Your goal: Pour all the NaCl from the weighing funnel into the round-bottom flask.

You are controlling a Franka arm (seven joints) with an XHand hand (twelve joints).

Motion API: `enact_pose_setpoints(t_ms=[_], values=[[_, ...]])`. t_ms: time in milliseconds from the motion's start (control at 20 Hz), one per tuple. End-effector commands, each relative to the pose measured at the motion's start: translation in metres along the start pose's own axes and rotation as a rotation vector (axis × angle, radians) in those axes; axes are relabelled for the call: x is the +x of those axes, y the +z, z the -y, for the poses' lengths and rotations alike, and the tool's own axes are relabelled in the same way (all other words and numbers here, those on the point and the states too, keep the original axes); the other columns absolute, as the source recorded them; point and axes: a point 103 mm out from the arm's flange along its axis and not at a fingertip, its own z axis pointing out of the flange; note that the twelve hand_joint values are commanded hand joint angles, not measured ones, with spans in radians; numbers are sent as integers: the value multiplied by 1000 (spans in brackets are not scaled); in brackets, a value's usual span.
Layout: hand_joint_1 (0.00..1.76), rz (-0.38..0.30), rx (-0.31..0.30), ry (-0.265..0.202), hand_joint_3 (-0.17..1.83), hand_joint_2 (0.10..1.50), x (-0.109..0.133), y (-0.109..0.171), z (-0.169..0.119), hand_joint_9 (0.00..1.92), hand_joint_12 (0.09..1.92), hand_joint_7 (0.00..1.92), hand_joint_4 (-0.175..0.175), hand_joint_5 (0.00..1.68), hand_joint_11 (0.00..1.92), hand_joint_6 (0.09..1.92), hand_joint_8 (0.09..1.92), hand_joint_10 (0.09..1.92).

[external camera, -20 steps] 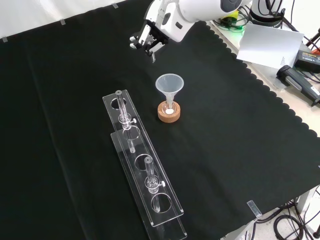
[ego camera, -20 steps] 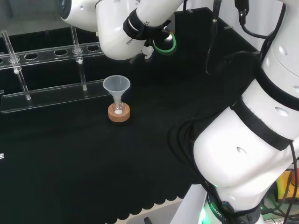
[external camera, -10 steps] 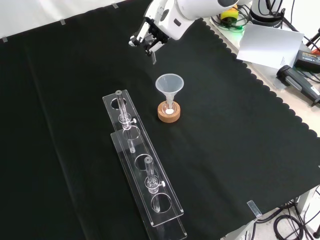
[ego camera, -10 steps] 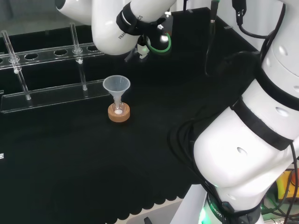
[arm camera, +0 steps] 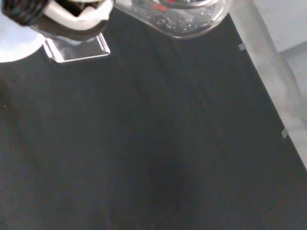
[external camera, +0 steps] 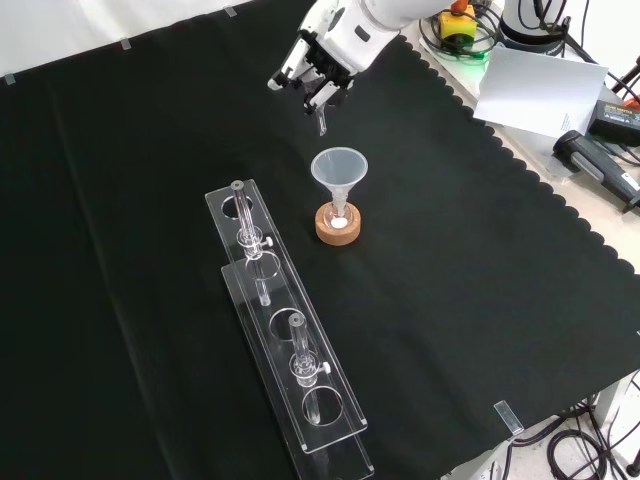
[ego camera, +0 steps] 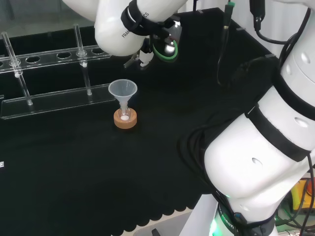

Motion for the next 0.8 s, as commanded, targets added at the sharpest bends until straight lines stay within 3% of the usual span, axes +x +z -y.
enact_pose_setpoints(t_ms=[50, 100, 300, 800], values=[[1114, -54, 5, 16, 570, 682, 3, 5, 4, 1326, 1560, 1689, 175, 1326, 0, 531, 87, 87], [1114, -43, 12, 19, 570, 682, 6, 3, 3, 1326, 1560, 1689, 175, 1325, 0, 531, 87, 87], [1113, -12, 25, -65, 570, 682, -10, 25, 16, 1327, 1561, 1689, 175, 1325, 0, 533, 87, 87], [1113, 125, 91, -105, 572, 682, -5, 17, 7, 1332, 1562, 1691, 175, 1323, 0, 536, 87, 87]])
